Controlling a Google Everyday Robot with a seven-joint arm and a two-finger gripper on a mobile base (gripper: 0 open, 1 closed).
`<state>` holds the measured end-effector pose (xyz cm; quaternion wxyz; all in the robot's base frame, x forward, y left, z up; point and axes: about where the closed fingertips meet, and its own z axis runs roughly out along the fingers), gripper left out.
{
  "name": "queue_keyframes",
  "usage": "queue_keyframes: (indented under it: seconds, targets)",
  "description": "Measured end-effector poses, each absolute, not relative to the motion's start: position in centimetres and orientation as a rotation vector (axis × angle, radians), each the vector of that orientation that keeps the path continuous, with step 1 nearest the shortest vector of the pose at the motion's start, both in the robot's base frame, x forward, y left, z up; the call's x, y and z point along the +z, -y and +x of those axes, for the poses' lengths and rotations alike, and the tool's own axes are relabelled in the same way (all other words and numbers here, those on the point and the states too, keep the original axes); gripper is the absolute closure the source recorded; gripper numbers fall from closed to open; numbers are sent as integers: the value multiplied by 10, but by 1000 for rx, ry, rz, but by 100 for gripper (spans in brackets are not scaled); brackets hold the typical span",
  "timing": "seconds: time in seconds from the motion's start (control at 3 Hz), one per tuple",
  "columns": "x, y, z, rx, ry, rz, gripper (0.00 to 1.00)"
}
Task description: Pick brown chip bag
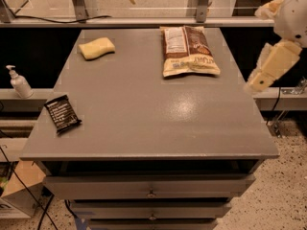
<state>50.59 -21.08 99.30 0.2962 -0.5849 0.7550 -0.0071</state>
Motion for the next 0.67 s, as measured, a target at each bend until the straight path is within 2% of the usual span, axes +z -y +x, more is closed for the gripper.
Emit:
queue_keyframes:
  seconds: [0.67]
  targets:
    - [992,207,510,-2,-1998,-1548,0]
